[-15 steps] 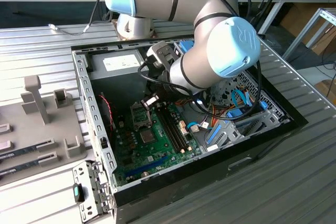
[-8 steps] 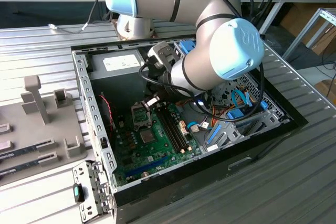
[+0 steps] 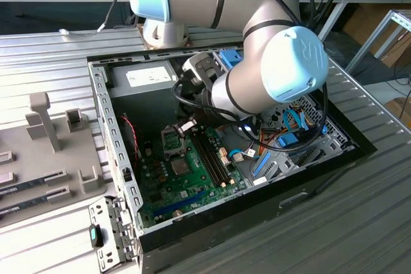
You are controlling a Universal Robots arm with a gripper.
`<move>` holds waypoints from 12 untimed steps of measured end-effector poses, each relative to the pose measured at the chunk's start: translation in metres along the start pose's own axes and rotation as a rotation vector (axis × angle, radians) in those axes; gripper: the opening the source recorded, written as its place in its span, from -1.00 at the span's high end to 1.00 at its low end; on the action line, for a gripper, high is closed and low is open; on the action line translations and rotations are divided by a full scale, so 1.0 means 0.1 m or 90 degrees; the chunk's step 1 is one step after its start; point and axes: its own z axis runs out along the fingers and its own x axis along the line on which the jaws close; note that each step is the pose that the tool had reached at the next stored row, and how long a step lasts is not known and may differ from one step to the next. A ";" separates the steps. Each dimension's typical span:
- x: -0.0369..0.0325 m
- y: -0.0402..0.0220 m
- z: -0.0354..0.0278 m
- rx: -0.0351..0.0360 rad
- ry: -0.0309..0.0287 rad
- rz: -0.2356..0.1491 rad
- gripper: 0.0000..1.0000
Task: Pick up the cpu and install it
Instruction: 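Close the cpu cover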
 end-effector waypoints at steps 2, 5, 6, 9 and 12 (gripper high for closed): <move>0.006 -0.005 -0.023 -0.0043 -0.0017 -0.001 0.79; 0.009 -0.004 -0.048 -0.0094 -0.0037 -0.001 0.79; 0.011 -0.005 -0.057 -0.0126 -0.0051 -0.002 0.79; 0.017 -0.011 -0.082 -0.0218 -0.0088 -0.003 0.79; 0.025 -0.019 -0.096 -0.0291 -0.0117 -0.004 0.79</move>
